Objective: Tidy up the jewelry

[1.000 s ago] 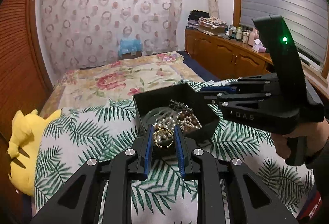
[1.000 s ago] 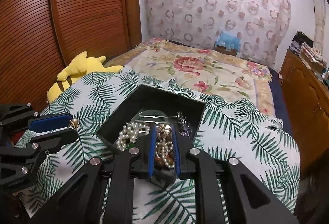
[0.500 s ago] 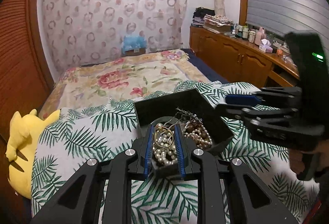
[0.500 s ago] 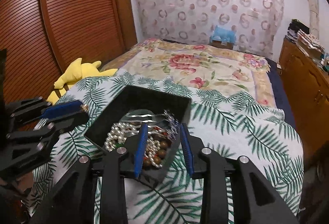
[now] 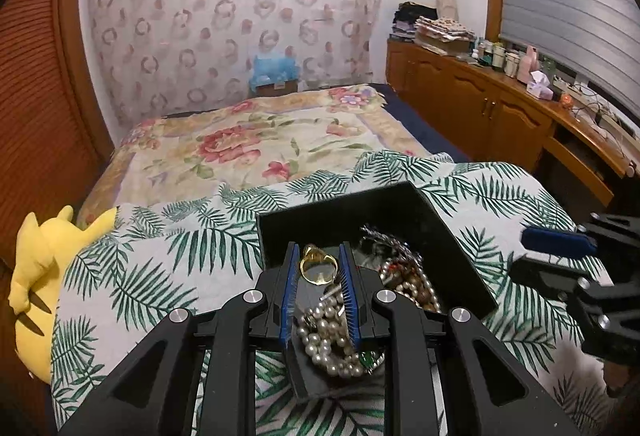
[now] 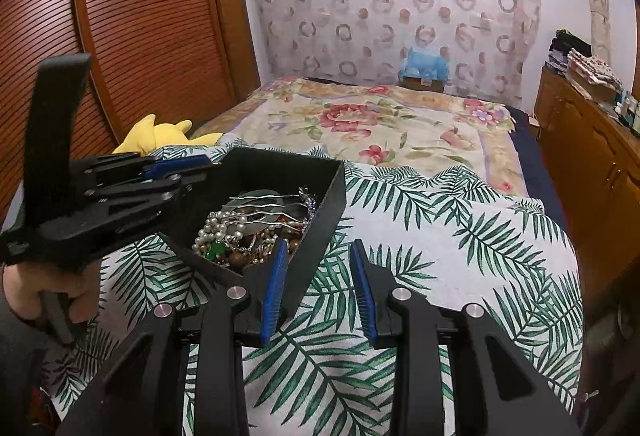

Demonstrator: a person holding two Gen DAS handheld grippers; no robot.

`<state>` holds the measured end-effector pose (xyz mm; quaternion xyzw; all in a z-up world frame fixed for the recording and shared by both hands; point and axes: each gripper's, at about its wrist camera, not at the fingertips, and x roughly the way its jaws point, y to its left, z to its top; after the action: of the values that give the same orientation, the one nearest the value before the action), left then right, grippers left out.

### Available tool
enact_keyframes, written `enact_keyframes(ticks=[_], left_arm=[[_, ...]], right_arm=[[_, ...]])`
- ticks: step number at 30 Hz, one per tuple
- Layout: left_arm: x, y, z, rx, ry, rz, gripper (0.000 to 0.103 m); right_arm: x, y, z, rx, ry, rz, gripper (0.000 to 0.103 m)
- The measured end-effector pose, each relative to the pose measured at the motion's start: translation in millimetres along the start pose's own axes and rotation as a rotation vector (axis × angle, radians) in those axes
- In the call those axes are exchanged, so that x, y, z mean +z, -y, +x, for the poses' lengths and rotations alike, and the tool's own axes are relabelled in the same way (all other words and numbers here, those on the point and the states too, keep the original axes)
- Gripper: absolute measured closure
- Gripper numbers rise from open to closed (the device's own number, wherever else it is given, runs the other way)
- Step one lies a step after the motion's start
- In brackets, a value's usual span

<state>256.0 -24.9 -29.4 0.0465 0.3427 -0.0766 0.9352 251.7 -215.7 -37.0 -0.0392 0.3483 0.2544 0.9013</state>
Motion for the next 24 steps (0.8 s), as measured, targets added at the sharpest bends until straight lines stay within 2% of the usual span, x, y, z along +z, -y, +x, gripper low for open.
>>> enact_keyframes(ticks=[3, 5, 7, 8, 11, 13, 16, 17, 19, 20, 24], left_arm=[[2, 1, -1, 0.003, 0.000, -0.004, 0.084], [2, 1, -3, 0.005, 0.002, -0.008, 0.077], [-1, 1, -7, 0.008, 0.007, -0.015, 0.063], [-3, 1, -9, 0.009, 0.007, -0.018, 0.061], [-11, 1, -19, 0.010, 0.012, -0.025, 0.044], [-17, 1, -29, 0.012, 0.025, -0.028, 0.026], [-26, 0, -45, 0.022, 0.039, -0.035, 0.017], [-29, -2, -49, 0.027, 0.041, -0.038, 0.016], [-35, -4, -61, 0.034, 0.053, -0.052, 0.011], [-37, -4, -66, 0.036, 0.057, -0.058, 0.010], [-50, -3, -91, 0.060, 0.082, -0.066, 0.007]], right_arm=[[-2, 0, -4, 0.001, 0.008, 0.002, 0.068], [-4, 0, -6, -0.001, 0.014, 0.002, 0.068], [-5, 0, -8, -0.003, 0.021, 0.006, 0.068], [-7, -1, -9, -0.005, 0.024, 0.009, 0.068], [-12, -2, -15, -0.012, 0.038, 0.017, 0.068], [-15, -3, -18, -0.014, 0.045, 0.025, 0.068], [-21, -5, -24, -0.025, 0.047, 0.043, 0.068], [-24, -7, -26, -0.038, 0.049, 0.048, 0.066], [-27, -9, -31, -0.049, 0.060, 0.055, 0.053], [-29, -11, -37, -0.057, 0.076, 0.064, 0.043], [-35, -18, -56, -0.071, 0.121, 0.085, 0.033]])
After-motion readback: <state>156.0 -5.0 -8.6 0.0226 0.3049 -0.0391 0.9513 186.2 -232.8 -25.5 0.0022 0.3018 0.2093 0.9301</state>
